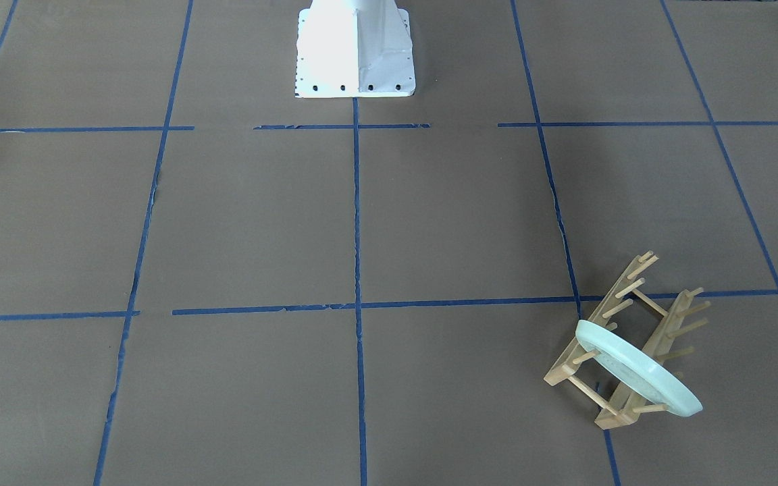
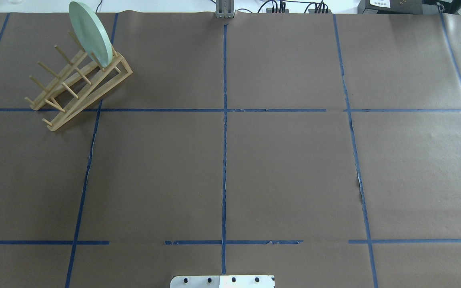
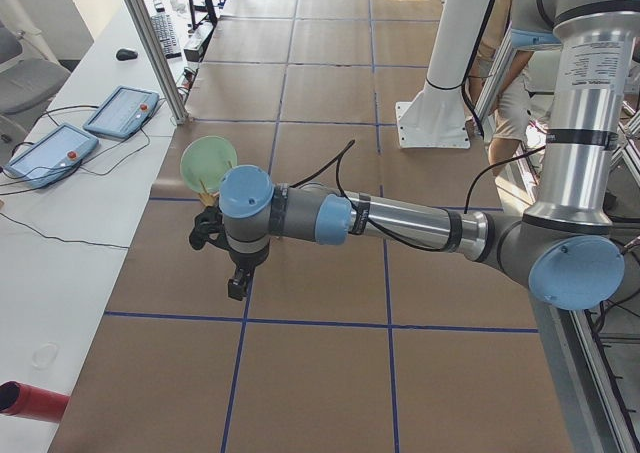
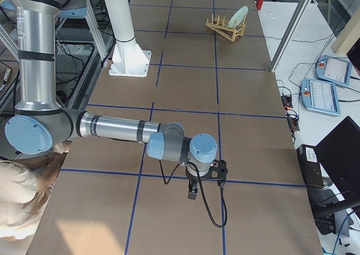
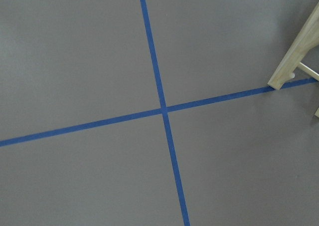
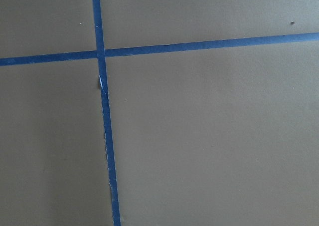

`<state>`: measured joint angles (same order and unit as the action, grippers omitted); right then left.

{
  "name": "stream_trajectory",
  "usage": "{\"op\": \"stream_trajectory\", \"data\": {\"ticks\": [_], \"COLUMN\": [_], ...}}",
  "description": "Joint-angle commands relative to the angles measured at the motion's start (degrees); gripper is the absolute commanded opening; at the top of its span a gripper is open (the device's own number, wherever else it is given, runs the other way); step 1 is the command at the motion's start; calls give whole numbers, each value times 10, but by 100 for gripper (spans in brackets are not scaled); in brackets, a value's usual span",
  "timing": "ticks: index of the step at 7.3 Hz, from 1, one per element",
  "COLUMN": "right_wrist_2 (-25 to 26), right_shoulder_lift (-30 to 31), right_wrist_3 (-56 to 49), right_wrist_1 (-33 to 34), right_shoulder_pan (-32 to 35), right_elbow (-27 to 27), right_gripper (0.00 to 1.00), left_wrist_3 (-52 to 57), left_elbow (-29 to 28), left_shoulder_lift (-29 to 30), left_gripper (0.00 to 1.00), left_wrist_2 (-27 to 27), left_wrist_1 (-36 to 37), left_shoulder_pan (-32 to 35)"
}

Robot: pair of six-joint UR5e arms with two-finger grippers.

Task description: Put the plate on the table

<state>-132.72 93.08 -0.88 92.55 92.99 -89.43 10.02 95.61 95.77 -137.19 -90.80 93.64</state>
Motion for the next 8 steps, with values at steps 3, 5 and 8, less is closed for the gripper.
{"op": "stream_trajectory", "data": {"ticks": [3,5,8], "right_wrist_2": [0,0,0], "right_shoulder_lift": [0,0,0], "right_wrist_3": [0,0,0], "right_wrist_1": [0,0,0], "right_shoulder_pan": [0,0,0], "right_elbow": [0,0,0], "right_gripper": [100,100,100], "left_wrist_3": [-283,-508,-907], "left_elbow": [-51,-77,-159], "left_shoulder_lift": [88,90,171], "left_gripper": [100,100,100], "left_wrist_2": [-67,-93,-45], "left_wrist_1": [-159,-328,-526], "left_shoulder_pan": [-12,-70,-153]}}
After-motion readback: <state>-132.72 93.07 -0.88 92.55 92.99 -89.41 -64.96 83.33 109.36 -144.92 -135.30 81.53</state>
